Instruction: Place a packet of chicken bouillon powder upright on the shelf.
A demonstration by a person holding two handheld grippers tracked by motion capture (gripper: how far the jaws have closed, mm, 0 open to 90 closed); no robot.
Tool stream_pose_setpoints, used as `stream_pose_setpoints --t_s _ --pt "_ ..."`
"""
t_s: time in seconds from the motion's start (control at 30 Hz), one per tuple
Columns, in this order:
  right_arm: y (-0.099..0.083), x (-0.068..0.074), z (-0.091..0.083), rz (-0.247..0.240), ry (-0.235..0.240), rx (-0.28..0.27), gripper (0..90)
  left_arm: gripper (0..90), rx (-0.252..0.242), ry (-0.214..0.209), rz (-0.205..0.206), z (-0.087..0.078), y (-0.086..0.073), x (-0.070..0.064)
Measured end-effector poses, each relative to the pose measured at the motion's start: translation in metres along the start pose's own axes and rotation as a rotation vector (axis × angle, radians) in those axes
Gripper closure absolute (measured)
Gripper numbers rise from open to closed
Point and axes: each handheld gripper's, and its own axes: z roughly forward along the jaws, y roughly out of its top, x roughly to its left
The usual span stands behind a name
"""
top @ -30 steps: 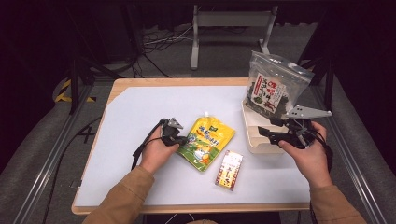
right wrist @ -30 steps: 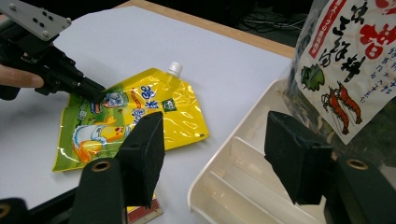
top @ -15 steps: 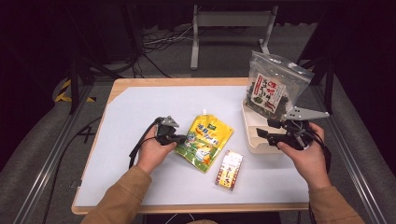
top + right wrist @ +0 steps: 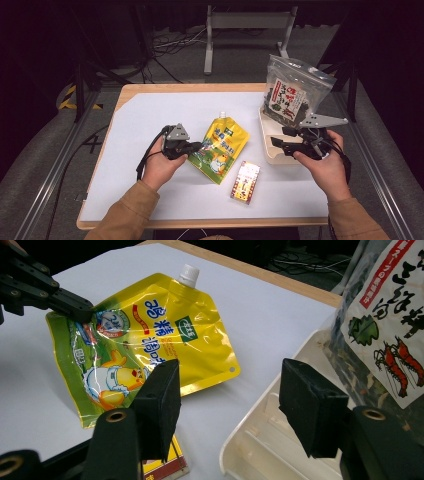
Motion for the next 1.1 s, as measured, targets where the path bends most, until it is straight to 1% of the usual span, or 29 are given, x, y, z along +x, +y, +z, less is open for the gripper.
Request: stream_pose_setpoints --t_s 0.1,0.17,0.23,0.3,0.43,0.57,0.63,0.8,0.83,0.9,1.0,1.07,1.1 --pt "0.001 0.002 0.001 -0.009 0.010 0.001 41.8 89.5 -0.018 0.003 0.027 -0.006 0.004 -0.005" --pt "0.002 0.002 0.002 -0.011 0.013 0.002 41.8 89.5 -0.013 0.007 0.025 -0.009 0.006 -0.007" --pt "0.001 0.003 0.004 -0.009 0.012 0.006 41.5 89.6 -0.019 0.006 0.034 -0.012 0.008 -0.011" --pt "0.001 0.003 0.006 -0.020 0.002 0.014 41.5 89.6 -0.028 0.001 0.039 -0.014 0.009 -0.013" --pt "0.000 0.005 0.008 -0.018 0.012 0.017 41.7 89.6 -0.044 0.003 0.058 -0.018 0.012 -0.017" --pt "-0.001 0.005 0.011 -0.015 0.022 0.023 41.7 89.6 -0.057 -0.006 0.068 -0.022 0.015 -0.021" --pt "-0.002 0.006 0.014 -0.011 0.029 0.025 41.6 89.6 -0.072 -0.008 0.079 -0.027 0.017 -0.022" --pt "-0.006 0.008 0.021 0.005 0.059 0.028 39.5 89.5 -0.126 -0.012 0.084 -0.041 0.022 -0.026" --pt "-0.006 0.009 0.023 0.019 0.067 0.030 39.1 89.5 -0.133 -0.014 0.088 -0.044 0.023 -0.027" --pt "-0.007 0.011 0.027 0.027 0.077 0.030 38.8 89.5 -0.154 -0.013 0.096 -0.050 0.025 -0.029" --pt "-0.008 0.015 0.033 0.027 0.094 0.033 38.3 89.5 -0.181 -0.015 0.100 -0.057 0.027 -0.032" --pt "-0.007 0.018 0.037 0.038 0.107 0.035 37.4 89.5 -0.198 -0.018 0.102 -0.062 0.028 -0.033" --pt "-0.007 0.019 0.039 0.040 0.111 0.032 36.6 89.4 -0.202 -0.026 0.100 -0.064 0.029 -0.033"
